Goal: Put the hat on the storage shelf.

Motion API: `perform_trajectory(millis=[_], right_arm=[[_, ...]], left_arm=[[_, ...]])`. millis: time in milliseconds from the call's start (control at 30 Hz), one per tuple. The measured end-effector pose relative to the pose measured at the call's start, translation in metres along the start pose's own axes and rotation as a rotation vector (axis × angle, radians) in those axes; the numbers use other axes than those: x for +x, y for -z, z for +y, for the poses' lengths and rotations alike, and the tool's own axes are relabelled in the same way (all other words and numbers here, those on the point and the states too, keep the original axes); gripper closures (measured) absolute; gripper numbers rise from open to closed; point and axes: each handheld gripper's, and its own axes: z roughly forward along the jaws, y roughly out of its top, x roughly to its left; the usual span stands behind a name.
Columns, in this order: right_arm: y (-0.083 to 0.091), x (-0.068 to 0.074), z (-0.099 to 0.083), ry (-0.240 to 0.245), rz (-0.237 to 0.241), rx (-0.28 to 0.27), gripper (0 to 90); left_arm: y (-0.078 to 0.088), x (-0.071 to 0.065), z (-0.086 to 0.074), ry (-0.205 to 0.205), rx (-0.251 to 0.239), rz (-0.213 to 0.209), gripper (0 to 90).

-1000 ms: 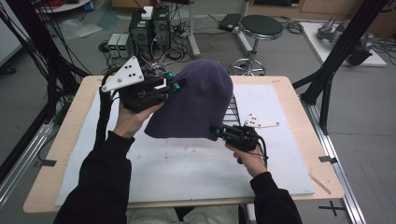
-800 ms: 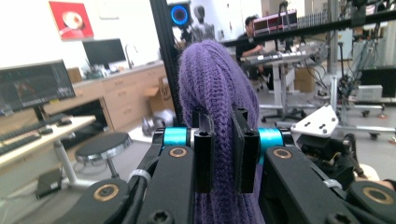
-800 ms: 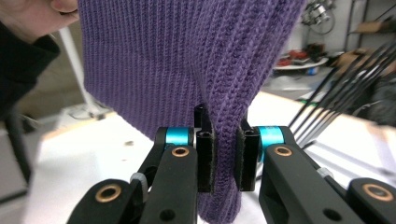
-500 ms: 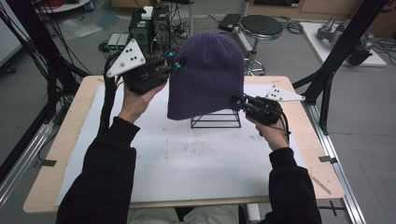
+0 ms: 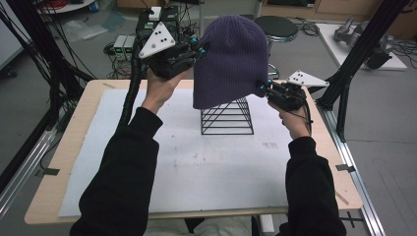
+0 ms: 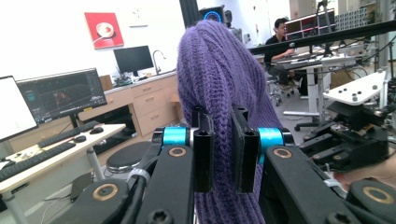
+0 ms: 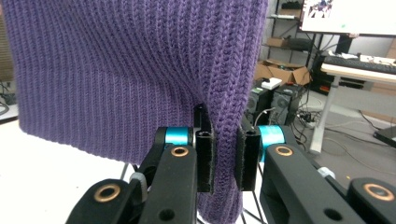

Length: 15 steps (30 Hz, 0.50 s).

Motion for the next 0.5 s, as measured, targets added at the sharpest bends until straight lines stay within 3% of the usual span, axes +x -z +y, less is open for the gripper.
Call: perform_trajectory(millis=[233, 333, 500], right_arm=[[-0.003, 0.005, 0.001, 0.021, -0.022, -0.016, 82.0], [-0.004, 0.005, -0.002, 0.032, -0.048, 0.01, 81.9], [-0.002, 0.001, -0.017, 0.008, -0.065, 0.029, 81.7]], left_arm=[[-0.008, 0.008, 0.006, 0.001, -0.001, 0.029, 81.4], [-0.016, 0.007, 0.0, -0.009, 0.005, 0.039, 80.9], [-0.022, 0.002, -0.013, -0.007, 0.024, 0.029, 80.7]])
